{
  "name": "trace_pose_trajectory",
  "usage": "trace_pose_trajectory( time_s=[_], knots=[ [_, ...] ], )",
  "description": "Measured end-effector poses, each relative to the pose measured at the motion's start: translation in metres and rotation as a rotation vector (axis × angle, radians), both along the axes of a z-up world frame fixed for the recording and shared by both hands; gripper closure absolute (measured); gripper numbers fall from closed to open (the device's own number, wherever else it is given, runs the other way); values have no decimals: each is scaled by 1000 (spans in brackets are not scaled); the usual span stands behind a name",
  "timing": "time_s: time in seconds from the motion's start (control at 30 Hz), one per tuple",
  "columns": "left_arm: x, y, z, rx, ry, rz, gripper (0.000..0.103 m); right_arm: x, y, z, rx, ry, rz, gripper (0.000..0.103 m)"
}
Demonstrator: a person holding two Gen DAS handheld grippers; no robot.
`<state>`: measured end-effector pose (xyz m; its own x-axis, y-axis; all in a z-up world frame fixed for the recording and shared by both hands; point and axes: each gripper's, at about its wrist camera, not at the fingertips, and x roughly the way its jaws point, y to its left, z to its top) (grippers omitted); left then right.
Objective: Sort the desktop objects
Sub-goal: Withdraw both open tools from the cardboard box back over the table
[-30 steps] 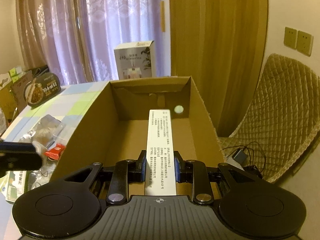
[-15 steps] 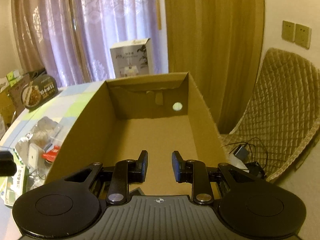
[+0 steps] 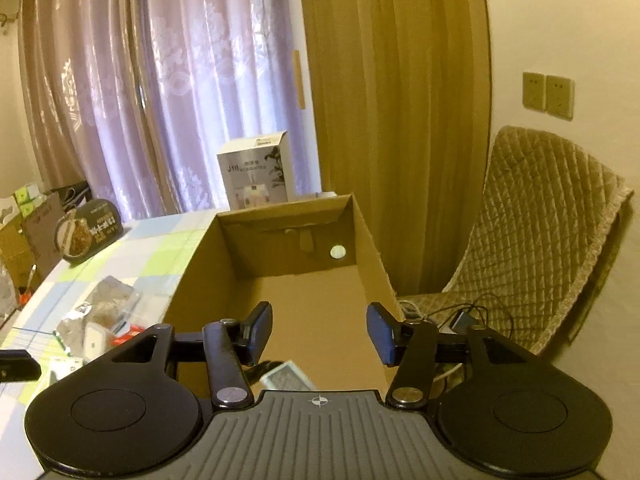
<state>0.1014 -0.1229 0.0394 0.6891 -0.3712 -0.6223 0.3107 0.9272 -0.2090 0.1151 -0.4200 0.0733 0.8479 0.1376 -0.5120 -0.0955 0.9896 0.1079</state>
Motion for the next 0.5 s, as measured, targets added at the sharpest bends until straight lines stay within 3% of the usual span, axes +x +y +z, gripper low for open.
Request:
trace_pose_trajectory(
  time_s=[0.23, 0.37, 0.5],
  knots=[
    [-20, 41, -8, 27, 14, 78, 71, -40, 24, -4, -6, 27, 60, 48],
    [-33, 67, -11, 31, 33, 117, 70, -57, 50, -7, 4, 42, 123, 38],
    [-43, 91, -9, 42, 31, 157, 64, -70, 77, -9, 26, 56, 189, 29]
  ],
)
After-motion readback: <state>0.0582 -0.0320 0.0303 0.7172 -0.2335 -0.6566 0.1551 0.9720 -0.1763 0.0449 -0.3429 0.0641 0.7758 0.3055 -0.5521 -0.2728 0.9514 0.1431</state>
